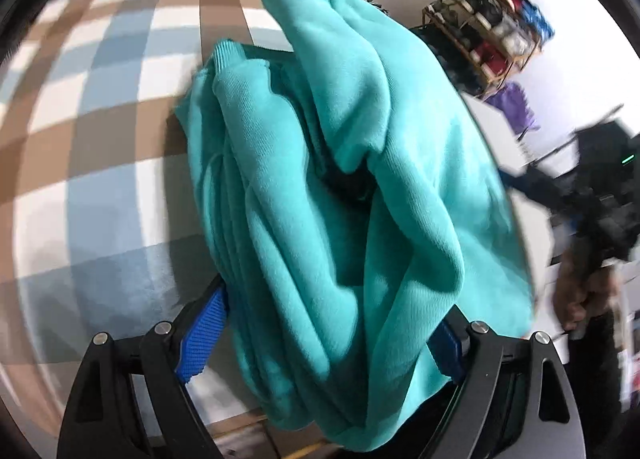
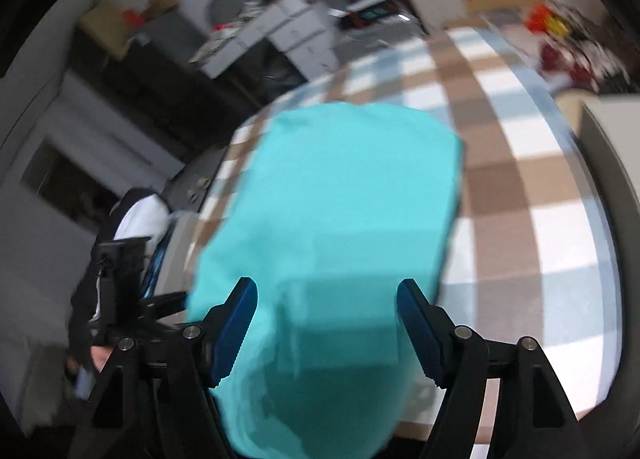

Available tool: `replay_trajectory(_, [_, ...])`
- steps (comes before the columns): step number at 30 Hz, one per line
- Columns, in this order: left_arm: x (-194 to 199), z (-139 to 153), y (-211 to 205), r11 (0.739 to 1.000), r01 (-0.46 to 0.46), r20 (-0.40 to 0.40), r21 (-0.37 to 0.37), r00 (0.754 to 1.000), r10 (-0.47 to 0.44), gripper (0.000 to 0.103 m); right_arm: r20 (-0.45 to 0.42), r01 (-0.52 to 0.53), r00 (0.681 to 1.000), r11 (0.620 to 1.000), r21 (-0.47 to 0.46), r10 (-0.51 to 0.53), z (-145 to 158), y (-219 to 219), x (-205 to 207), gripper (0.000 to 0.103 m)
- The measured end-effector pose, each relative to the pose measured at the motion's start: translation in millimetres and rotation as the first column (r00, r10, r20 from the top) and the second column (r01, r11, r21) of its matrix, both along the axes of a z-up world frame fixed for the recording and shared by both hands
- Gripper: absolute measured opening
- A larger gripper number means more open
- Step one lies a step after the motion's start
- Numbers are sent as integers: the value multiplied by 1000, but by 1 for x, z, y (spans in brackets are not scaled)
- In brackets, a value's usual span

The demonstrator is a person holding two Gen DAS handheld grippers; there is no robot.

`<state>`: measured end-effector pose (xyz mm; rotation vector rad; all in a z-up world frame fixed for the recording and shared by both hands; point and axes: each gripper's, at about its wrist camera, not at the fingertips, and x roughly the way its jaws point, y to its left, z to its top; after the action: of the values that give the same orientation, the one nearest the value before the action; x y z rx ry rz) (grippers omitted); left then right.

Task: Fold large clothes
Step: 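Grasp the folded teal bundle with the left gripper while the right gripper holds the hood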

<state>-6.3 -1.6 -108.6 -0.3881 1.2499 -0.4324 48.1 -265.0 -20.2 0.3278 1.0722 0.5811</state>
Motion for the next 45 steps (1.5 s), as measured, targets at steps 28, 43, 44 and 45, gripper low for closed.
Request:
replay_trajectory(28, [11, 7, 59, 904, 78, -50, -419, 993, -109, 89, -189, 15, 981, 953, 301, 45, -79, -26, 18, 95])
replay_trajectory(43, [53, -27, 30, 924, -66, -150, -377, 989, 9, 102, -210, 32, 977, 956, 292, 32, -78, -26, 14, 95])
replay_trajectory(44, [55, -31, 30, 924, -72, -158, -376, 987, 12, 102, -210, 28, 977, 957, 288, 34, -78, -26, 15, 95])
replay_trajectory(45, [56, -34, 30, 925, -78, -168, -372, 986, 16, 102, -208, 23, 978, 959, 281, 37, -77, -25, 16, 95])
